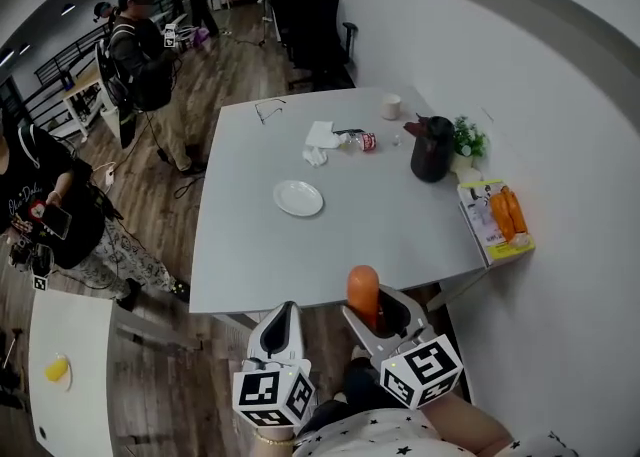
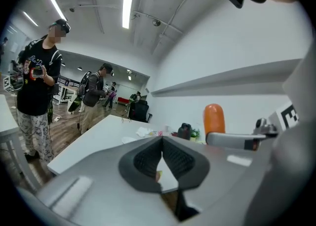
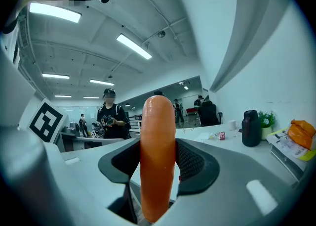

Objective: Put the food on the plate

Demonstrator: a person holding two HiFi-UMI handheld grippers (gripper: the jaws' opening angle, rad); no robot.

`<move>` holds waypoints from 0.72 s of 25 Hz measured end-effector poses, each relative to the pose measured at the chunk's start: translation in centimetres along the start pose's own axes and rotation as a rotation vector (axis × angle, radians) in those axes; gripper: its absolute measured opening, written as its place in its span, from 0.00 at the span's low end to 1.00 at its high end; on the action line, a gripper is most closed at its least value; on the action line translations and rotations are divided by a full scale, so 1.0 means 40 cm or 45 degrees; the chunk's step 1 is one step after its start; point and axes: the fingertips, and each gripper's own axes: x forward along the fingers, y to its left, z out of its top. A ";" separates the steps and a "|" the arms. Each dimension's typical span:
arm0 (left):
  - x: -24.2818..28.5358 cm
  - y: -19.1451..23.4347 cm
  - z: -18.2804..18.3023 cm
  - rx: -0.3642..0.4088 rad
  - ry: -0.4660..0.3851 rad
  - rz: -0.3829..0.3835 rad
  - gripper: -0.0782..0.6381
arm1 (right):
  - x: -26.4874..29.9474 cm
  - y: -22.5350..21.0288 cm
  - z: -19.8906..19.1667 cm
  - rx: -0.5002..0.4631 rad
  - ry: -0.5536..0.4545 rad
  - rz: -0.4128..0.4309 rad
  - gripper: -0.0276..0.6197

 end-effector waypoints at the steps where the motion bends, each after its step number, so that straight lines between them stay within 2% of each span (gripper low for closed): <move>1: 0.020 0.014 0.000 -0.001 0.002 0.006 0.12 | 0.026 -0.011 -0.004 0.002 0.010 0.001 0.38; 11: 0.303 0.157 0.040 0.003 0.006 0.056 0.12 | 0.360 -0.154 -0.013 -0.036 0.117 0.069 0.38; 18: 0.540 0.265 0.051 -0.029 0.031 0.060 0.12 | 0.644 -0.278 -0.049 -0.124 0.334 0.130 0.38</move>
